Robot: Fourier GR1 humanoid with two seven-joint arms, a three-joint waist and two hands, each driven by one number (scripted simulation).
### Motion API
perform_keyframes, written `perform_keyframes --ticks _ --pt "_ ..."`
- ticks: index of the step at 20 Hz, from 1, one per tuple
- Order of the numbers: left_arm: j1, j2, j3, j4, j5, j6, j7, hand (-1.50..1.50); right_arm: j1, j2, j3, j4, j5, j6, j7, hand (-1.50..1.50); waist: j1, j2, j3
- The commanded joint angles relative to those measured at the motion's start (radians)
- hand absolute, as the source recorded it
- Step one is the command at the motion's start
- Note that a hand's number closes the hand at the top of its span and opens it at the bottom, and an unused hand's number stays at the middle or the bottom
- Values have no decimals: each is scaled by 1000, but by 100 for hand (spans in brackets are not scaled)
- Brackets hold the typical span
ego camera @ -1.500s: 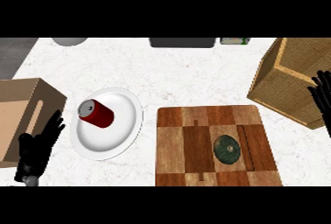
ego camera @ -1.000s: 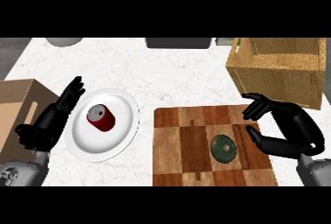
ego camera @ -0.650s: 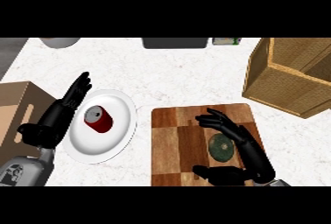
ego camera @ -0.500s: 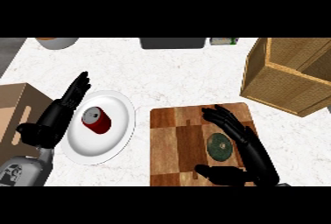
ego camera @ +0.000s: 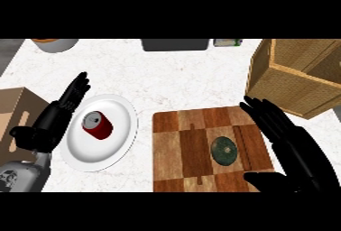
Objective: Pick the squash from the cutting board and place it in the basket
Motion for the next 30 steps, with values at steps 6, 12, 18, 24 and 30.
perform_keyframes --ticks 6,12,18,24,30 --pt "5 -12 -3 -14 -22 -6 0 0 -45 -127 -53 -334 -288 488 462 -150 28 13 5" --pt "15 -20 40 -33 -30 -46 2 0 -54 -123 -214 -460 -505 596 638 -150 34 15 8" --pt "21 -76 48 0 -86 -56 6 0 79 -85 -274 -500 -418 597 524 -150 28 15 9" --pt "5 -85 78 -88 -87 -82 91 0 119 46 -220 -297 -224 525 287 -150 36 16 9" --pt "-15 -98 120 -19 -85 -134 34 0 57 158 -110 -92 -20 408 164 -150 42 18 9"
